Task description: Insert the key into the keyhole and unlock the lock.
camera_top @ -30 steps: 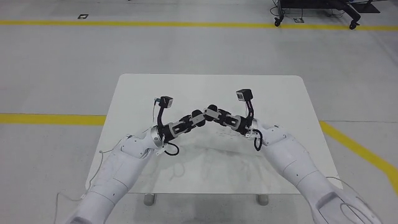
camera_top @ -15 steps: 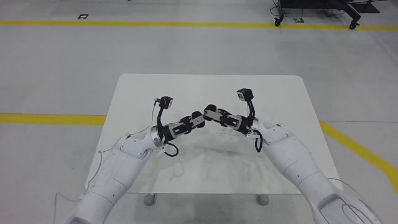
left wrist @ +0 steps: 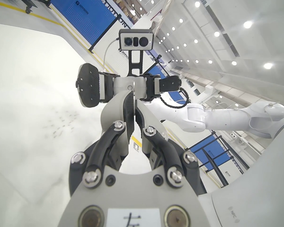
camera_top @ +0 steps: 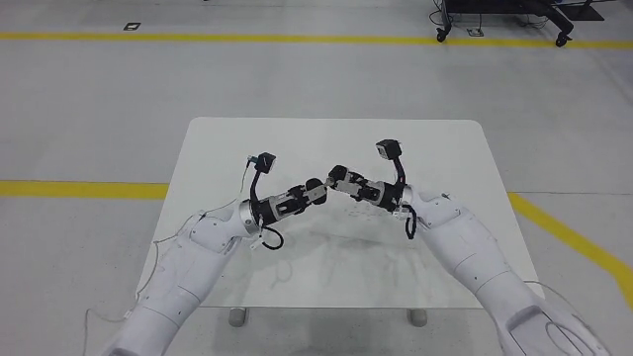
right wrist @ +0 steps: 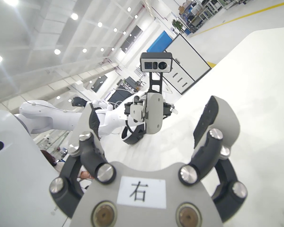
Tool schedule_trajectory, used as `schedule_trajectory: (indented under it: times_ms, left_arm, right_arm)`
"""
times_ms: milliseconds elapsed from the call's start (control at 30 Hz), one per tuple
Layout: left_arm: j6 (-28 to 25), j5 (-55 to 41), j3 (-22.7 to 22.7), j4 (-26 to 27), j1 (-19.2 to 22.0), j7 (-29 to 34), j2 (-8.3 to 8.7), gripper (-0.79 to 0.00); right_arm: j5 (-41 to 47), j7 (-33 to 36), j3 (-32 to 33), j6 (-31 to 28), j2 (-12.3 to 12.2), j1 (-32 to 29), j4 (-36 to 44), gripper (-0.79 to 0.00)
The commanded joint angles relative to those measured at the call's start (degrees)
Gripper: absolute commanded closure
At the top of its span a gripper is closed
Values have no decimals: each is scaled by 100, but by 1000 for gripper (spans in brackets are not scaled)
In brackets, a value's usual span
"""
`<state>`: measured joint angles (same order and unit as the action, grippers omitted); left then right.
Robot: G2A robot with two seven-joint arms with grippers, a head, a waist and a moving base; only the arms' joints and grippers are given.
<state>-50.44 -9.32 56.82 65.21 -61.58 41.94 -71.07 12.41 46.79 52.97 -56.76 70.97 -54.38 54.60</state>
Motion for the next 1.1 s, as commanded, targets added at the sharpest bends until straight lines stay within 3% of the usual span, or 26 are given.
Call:
schedule_trajectory:
  times_ms: [0,167,267,400,733,1067]
  left_arm:
    - [76,153,85,55,7,164,51,0]
    - [328,923,168,378,-8,569,164,0]
    - [340,1237,114,565,-7,712,192,0]
    - [334,1518,2,703,4,800,207,0]
    - [392,1660,-207,704,94,876,225,0]
    - [352,1679,-334,667,163,831,247,0]
  right_arm:
    - [-1033,58,79,-15,-105,105,6,-785]
    - [-1770,0,503,-73,-458,36,247,-751]
    - [-1870,70,595,-3,-635,-134,591,-480]
    - [-1840,251,440,178,-830,-290,1059,-400]
    - [-1587,225,13,152,-1145,-232,1398,-296]
    - [-1343,259,-570,186,-1319,-17,1484,-277]
